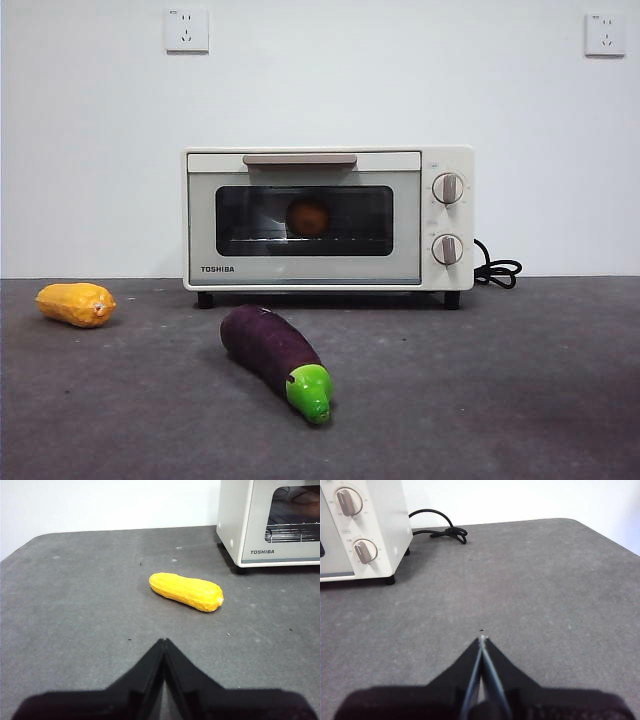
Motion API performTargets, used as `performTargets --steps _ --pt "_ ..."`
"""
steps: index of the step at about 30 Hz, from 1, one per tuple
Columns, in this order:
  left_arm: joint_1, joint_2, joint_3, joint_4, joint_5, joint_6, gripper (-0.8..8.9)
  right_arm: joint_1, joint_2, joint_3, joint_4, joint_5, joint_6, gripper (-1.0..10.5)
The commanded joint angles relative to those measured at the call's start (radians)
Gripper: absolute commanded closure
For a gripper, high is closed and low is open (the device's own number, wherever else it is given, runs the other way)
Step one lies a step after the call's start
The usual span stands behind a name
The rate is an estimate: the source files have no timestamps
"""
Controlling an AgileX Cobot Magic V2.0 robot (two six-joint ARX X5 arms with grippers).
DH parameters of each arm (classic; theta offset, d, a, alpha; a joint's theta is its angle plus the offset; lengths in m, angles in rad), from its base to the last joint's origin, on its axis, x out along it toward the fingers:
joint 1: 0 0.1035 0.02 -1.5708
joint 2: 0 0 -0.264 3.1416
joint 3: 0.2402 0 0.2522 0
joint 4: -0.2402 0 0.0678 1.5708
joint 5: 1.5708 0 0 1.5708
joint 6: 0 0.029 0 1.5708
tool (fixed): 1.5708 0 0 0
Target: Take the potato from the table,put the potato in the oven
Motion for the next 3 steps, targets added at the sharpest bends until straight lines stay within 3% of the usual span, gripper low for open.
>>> performTargets --steps 1,3 --pt "0.003 0.000 -0.009 0.006 0.000 0.009 8.17 0.000 -0.002 -0.008 0.002 0.000 0.011 9.5" --pt "0.003 0.000 -0.009 0.007 0.000 0.009 8.17 0.000 -0.002 -0.008 0.002 0.000 0.011 9.5"
